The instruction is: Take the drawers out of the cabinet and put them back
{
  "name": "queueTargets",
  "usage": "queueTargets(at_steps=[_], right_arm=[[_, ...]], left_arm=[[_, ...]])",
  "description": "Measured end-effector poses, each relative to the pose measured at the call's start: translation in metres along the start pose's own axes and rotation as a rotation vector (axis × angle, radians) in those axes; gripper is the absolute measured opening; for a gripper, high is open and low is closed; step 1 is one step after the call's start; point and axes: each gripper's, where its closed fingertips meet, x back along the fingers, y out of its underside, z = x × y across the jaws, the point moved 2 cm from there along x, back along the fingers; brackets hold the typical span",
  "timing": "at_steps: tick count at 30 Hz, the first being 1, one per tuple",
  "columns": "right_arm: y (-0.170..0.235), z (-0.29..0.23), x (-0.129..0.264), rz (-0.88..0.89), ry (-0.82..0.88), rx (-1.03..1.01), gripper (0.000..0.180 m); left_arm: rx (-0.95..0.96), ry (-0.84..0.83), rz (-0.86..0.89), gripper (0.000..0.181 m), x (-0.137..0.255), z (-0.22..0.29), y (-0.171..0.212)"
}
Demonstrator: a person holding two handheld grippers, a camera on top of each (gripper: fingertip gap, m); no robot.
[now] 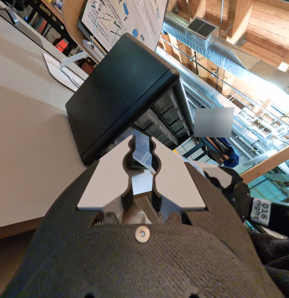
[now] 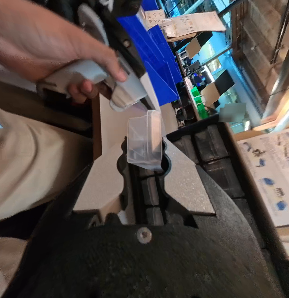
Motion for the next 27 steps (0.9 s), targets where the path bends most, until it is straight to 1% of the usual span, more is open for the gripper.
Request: queueTargets(at_steps=[1, 4, 7, 9, 11, 13, 14, 15, 16, 18, 19, 21, 22, 24, 25, 27], right_arm=[[-0.002, 0.006, 0.002, 0.01, -0.015, -0.066, 0.04], [-0.006, 0.027, 0.008, 0.049, -0.083, -0.29, 0.04], [-0.006, 0.049, 0.017, 0.12, -0.141, -0.548, 0.04], [-0.008, 0.059, 0.027, 0.176, -0.212, -0.68, 0.04], [-0.019, 0.067, 0.044, 0.253, -0.316, -0.757, 0.04], [-0.036, 0.085, 0.074, 0.367, -0.424, -0.814, 0.039], [-0.044, 0.1, 0.093, 0.428, -0.449, -0.833, 0.038], [-0.047, 0.118, 0.111, 0.482, -0.43, -0.84, 0.038], [-0.048, 0.138, 0.13, 0.523, -0.376, -0.839, 0.038], [-0.036, 0.178, 0.165, 0.55, -0.219, -0.821, 0.038], [-0.024, 0.195, 0.179, 0.523, -0.115, -0.796, 0.037], [0.019, 0.227, 0.201, 0.374, 0.128, -0.721, 0.037], [0.049, 0.241, 0.21, 0.253, 0.257, -0.674, 0.038], [0.124, 0.262, 0.223, -0.047, 0.484, -0.578, 0.037], [0.164, 0.267, 0.227, -0.189, 0.548, -0.546, 0.037], [0.241, 0.264, 0.222, -0.391, 0.572, -0.526, 0.033]], left_arm=[[-0.005, 0.0, 0.0, 0.014, 0.0, 0.0, -0.001], [-0.007, 0.002, -0.002, 0.013, 0.0, 0.0, 0.0], [0.004, 0.006, -0.009, 0.013, -0.001, 0.001, 0.003], [0.002, 0.007, -0.015, 0.013, -0.001, 0.002, 0.004], [-0.003, 0.01, -0.015, 0.013, -0.001, 0.003, 0.004], [-0.01, 0.01, -0.013, 0.012, -0.001, 0.004, 0.004], [-0.013, 0.009, -0.014, 0.012, -0.001, 0.004, 0.004], [-0.013, 0.009, -0.015, 0.012, -0.001, 0.004, 0.005], [-0.011, 0.011, -0.016, 0.012, -0.002, 0.005, 0.005], [-0.011, 0.012, -0.023, 0.012, -0.002, 0.006, 0.008], [-0.011, 0.012, -0.027, 0.012, -0.003, 0.006, 0.01], [-0.01, 0.017, -0.035, 0.012, -0.004, 0.009, 0.013], [-0.015, 0.016, -0.042, 0.012, -0.005, 0.009, 0.015], [-0.027, 0.017, -0.05, 0.012, -0.007, 0.011, 0.018], [-0.035, 0.017, -0.051, 0.012, -0.007, 0.012, 0.019], [-0.062, 0.013, -0.056, 0.012, -0.009, 0.013, 0.02]])
